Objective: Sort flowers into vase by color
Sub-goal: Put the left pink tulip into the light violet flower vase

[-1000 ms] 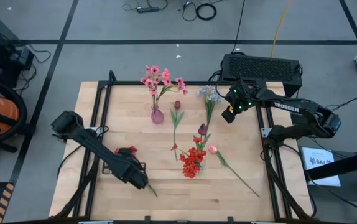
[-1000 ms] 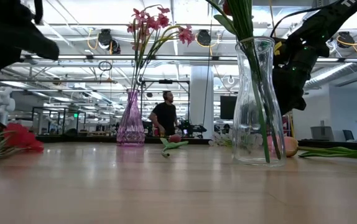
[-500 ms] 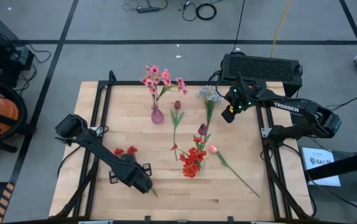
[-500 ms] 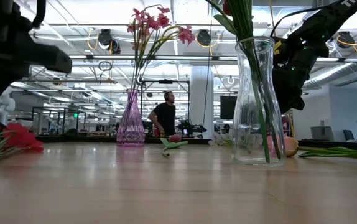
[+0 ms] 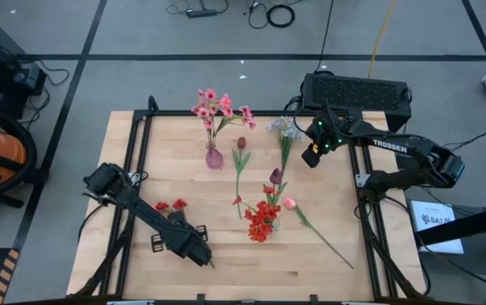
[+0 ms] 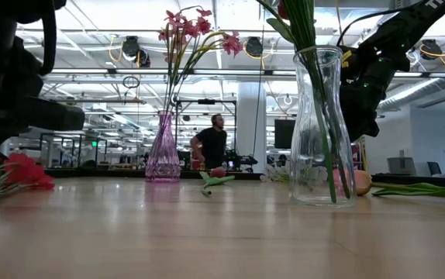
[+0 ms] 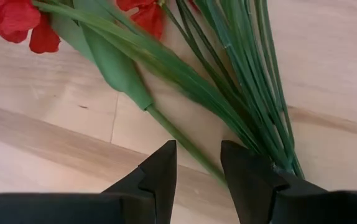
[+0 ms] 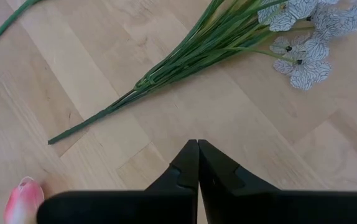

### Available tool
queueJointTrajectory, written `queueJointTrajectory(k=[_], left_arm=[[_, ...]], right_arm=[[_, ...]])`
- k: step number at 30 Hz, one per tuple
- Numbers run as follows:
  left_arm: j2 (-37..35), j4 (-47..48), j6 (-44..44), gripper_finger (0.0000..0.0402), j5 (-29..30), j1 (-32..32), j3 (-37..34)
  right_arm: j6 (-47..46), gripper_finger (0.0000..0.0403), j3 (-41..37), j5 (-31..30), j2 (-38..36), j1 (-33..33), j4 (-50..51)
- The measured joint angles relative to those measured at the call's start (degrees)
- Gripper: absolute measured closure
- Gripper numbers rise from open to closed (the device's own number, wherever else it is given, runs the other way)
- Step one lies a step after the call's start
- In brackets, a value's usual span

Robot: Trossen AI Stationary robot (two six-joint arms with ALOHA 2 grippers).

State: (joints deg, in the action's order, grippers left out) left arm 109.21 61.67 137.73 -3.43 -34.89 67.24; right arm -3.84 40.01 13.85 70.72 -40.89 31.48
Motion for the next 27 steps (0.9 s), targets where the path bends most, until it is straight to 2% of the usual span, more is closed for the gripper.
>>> queueJointTrajectory(k=[9, 12, 18, 23, 27], left_arm=[[0.5, 0.01, -0.04, 0.0269, -3.16, 0.0, 0.09], [0.54, -0.59, -0.04, 0.0295, -4.17, 0.0, 0.05], [0.69, -2.34, -1.21, 0.0389, -6.73, -0.26, -0.06], [0.75, -1.56, -2.57, 0.0393, -7.64, -0.6, 0.7], [-0.13, 4.49, -3.06, 0.0398, -8.64, -1.1, 3.77]], right_arm=[[0.0, 0.0403, 0.0, 0.0, 0.0, -0.02, 0.05], [0.0, 0.0403, 0.0, 0.0, 0.0, -0.02, 0.07], [0.0, 0.0403, 0.0, 0.0, 0.0, -0.02, 0.05], [0.24, 0.0403, 0.0, 0.0, 0.0, 0.0, 0.03], [0.48, 0.0403, 0.0, 0.0, 0.0, 0.0, 0.03]])
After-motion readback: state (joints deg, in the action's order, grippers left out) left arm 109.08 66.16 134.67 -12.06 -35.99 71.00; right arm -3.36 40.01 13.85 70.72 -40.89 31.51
